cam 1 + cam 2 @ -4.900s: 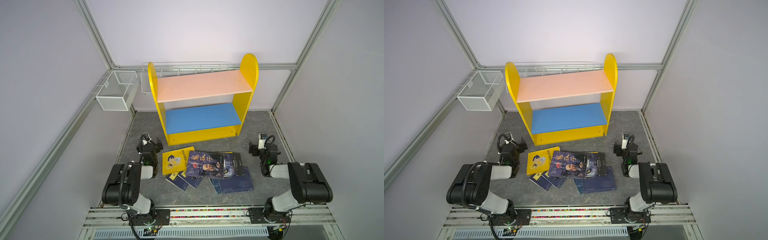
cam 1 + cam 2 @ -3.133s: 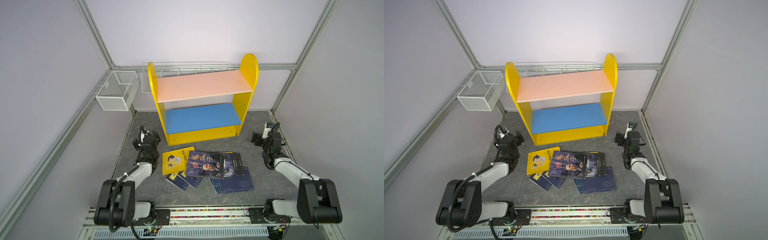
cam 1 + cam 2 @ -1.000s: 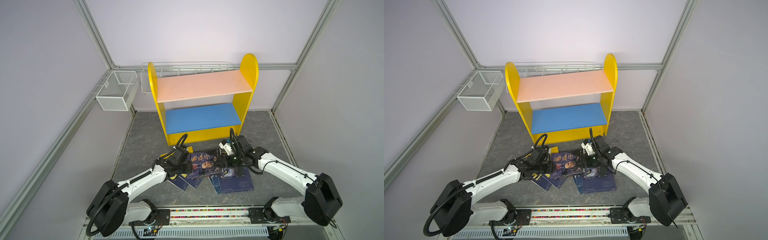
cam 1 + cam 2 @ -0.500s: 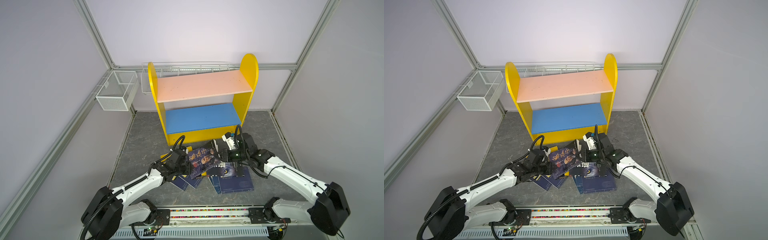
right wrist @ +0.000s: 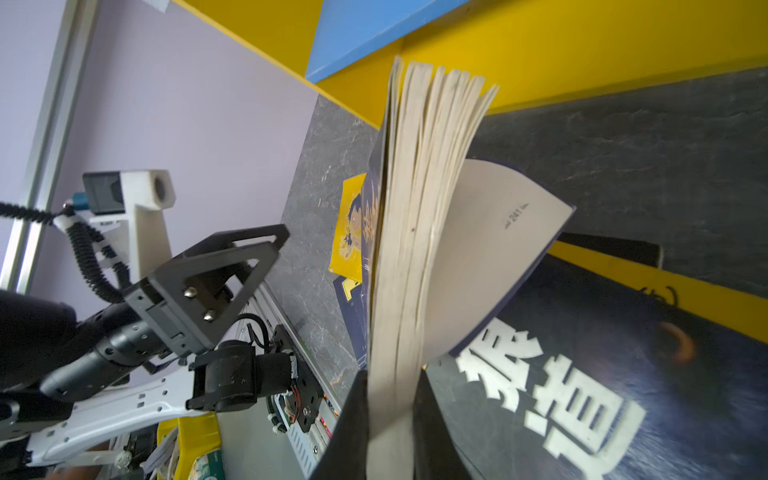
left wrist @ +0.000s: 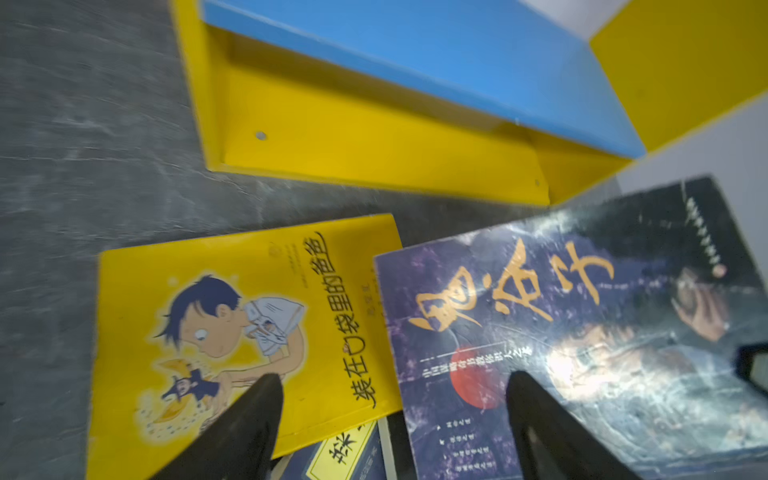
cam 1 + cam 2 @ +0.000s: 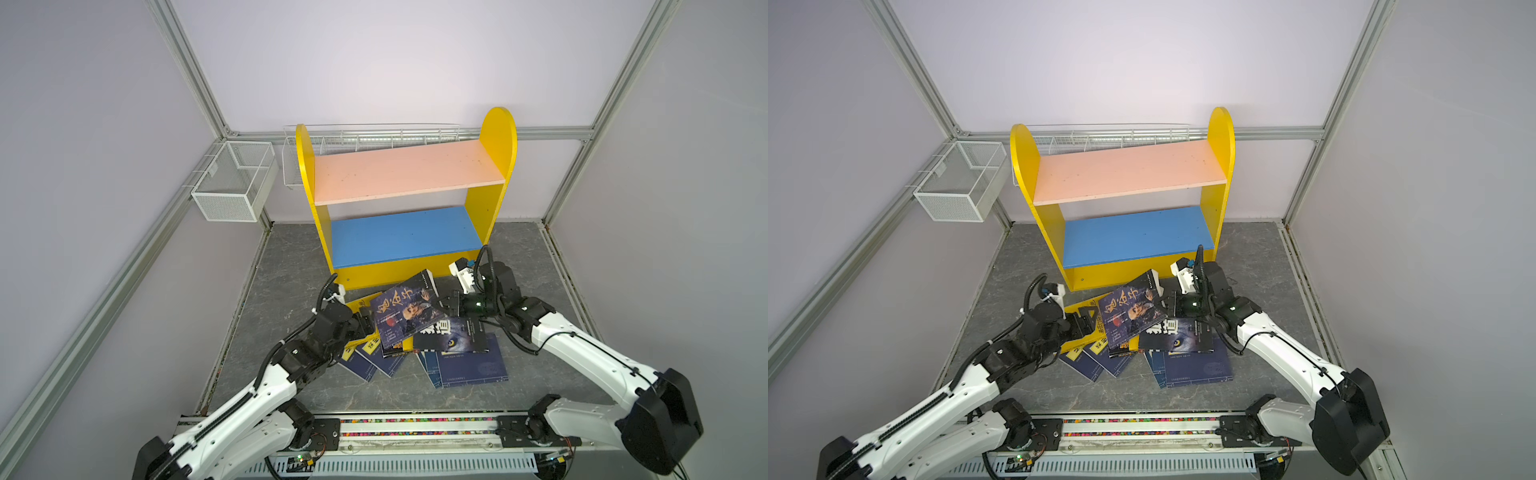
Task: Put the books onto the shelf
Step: 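Lift the purple book with the right gripper while the left draws back, then lower the purple book onto the blue shelf and open the right gripper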
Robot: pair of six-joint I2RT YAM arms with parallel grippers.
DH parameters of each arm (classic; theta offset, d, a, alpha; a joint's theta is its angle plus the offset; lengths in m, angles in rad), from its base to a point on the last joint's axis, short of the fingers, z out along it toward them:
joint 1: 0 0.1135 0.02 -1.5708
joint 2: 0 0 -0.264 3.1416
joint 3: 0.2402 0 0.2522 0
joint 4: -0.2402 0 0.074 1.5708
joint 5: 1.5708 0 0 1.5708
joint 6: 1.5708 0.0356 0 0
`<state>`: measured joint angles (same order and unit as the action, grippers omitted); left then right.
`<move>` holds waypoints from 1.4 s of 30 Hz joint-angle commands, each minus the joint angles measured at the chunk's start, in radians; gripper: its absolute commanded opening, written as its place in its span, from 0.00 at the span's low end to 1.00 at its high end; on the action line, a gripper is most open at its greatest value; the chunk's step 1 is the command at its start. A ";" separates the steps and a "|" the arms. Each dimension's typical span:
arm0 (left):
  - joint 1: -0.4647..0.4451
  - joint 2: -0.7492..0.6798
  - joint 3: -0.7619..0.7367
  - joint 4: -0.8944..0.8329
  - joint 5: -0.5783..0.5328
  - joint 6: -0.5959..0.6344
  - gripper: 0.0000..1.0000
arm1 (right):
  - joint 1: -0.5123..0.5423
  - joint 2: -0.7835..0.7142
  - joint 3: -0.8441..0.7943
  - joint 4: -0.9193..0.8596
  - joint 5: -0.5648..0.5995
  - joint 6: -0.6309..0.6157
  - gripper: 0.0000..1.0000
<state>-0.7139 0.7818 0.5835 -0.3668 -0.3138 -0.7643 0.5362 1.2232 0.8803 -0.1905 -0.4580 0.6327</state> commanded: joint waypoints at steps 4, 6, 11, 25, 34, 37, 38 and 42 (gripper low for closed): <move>0.070 -0.145 -0.036 -0.325 -0.322 -0.436 0.88 | -0.040 0.022 0.170 0.149 -0.028 0.021 0.07; 0.103 -0.166 -0.057 -0.375 -0.313 -0.491 0.88 | -0.041 0.060 0.220 0.180 -0.028 0.031 0.07; 0.137 -0.194 -0.122 -0.416 -0.268 -0.546 0.88 | -0.042 0.172 0.325 0.297 -0.045 0.087 0.07; 0.145 -0.255 -0.139 -0.467 -0.292 -0.548 0.87 | -0.015 0.563 0.501 0.548 0.042 0.264 0.07; 0.145 -0.265 -0.122 -0.488 -0.309 -0.526 0.87 | -0.003 0.753 0.664 0.388 0.006 0.281 0.07; 0.145 -0.266 -0.125 -0.483 -0.308 -0.525 0.87 | -0.001 0.790 0.679 0.399 0.016 0.292 0.07; 0.145 -0.264 -0.126 -0.479 -0.308 -0.525 0.87 | -0.002 0.802 0.683 0.407 0.021 0.299 0.07; 0.145 -0.265 -0.128 -0.474 -0.304 -0.518 0.86 | -0.003 0.830 0.684 0.459 0.048 0.333 0.07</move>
<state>-0.5751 0.5262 0.4450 -0.8104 -0.5903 -1.2842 0.5339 2.0262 1.5459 0.2214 -0.4683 0.9451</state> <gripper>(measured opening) 0.864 0.160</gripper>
